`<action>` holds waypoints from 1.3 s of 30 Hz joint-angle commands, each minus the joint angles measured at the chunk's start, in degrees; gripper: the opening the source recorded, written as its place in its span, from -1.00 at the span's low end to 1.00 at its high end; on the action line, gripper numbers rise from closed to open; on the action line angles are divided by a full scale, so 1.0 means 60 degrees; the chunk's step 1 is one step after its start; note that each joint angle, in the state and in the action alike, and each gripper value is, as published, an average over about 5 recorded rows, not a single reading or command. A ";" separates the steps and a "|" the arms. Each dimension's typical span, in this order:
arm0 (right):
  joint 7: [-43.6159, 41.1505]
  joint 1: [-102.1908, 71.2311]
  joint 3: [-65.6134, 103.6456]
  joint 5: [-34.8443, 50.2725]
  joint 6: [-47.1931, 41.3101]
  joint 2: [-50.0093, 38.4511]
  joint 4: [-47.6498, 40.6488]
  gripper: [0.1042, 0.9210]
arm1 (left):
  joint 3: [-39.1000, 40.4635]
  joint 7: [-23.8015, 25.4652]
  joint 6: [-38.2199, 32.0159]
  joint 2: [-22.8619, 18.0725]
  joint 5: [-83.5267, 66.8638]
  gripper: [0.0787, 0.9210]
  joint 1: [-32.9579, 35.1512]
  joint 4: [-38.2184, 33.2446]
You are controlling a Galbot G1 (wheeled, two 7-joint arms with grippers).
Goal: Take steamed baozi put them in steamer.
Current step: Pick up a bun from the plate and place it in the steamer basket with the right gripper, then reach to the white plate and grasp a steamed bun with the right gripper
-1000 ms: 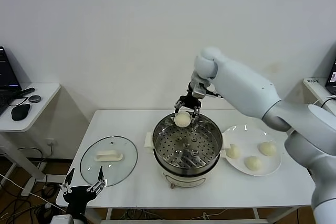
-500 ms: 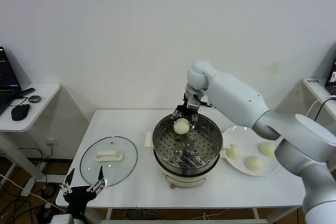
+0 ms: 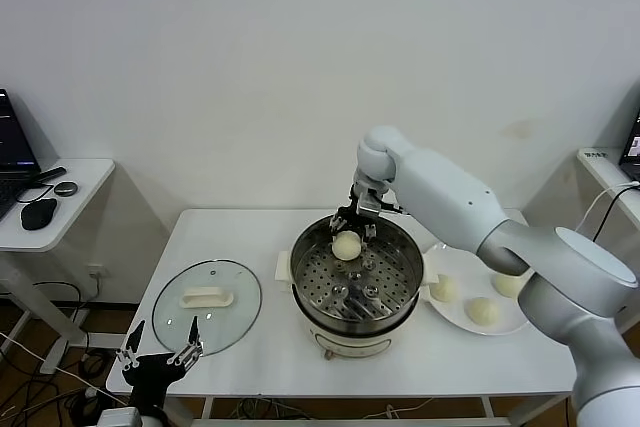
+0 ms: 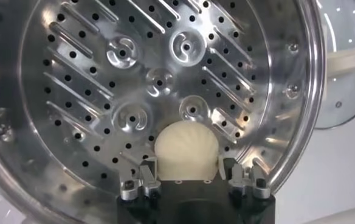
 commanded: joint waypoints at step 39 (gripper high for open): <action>0.0314 0.1598 -0.0597 0.4648 -1.0739 -0.7474 0.3394 0.76 | 0.0147 0.0110 0.0114 0.0333 0.0004 0.77 -0.0306 -0.0003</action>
